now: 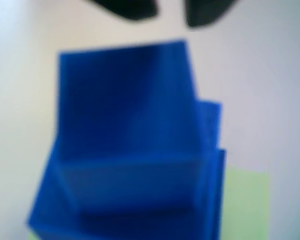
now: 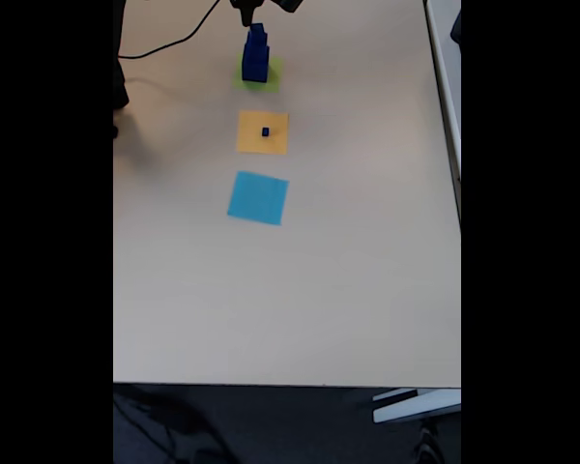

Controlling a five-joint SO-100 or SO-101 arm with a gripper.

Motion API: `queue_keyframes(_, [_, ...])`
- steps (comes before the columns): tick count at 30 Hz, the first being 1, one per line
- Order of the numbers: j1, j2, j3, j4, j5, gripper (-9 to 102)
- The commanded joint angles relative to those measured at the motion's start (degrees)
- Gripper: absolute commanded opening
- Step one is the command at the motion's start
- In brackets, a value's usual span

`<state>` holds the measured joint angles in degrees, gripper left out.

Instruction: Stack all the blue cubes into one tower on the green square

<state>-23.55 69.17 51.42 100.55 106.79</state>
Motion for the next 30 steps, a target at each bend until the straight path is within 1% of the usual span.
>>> queue_keyframes(1, [0.18, 0.44, -3.43, 0.00, -0.62, 0])
queue_keyframes(30, [0.70, -0.88, -5.27, 0.00, -2.37, 0])
